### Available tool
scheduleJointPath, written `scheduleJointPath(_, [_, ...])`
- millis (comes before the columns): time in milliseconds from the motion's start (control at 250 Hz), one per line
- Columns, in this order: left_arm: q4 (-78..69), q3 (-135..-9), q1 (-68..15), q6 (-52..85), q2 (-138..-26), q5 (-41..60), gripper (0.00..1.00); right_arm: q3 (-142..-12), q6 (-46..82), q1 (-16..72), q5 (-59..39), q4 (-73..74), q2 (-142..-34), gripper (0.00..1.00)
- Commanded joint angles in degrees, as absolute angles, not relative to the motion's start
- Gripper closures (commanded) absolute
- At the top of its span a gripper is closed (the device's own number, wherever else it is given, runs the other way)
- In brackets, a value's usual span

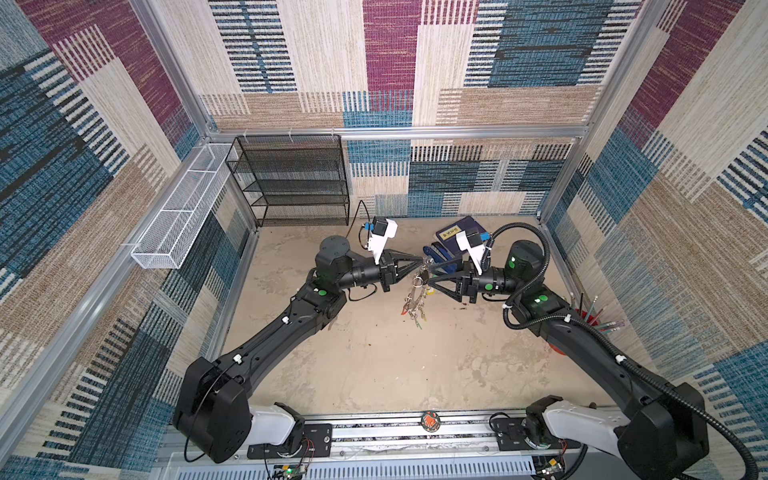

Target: Put the keys on the keyring

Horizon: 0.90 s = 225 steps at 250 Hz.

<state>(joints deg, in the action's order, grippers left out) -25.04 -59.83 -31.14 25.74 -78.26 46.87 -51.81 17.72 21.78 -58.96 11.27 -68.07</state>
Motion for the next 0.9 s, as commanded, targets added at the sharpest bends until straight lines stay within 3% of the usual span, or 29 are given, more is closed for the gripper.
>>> scheduleJointPath(0, [-29.1, -60.4, -31.2, 26.9, -78.3, 47.6, 1.0, -51.5, 18.3, 22.5, -60.4, 13.2, -68.9, 0.43])
scheduleJointPath(260, [-29.0, -60.2, -31.2, 27.0, -78.6, 47.1, 1.0, -50.7, 20.9, 23.3, -61.7, 17.6, -70.5, 0.49])
scheduleJointPath(616, [-26.4, -60.3, -31.2, 25.4, -78.9, 45.5, 1.0, -50.4, 21.2, 23.4, -61.2, 17.7, -70.9, 0.75])
scheduleJointPath(896, [-23.9, -60.7, -31.2, 23.7, -79.1, 43.4, 1.0, -50.1, 20.5, 23.3, -60.0, 16.1, -70.1, 0.8])
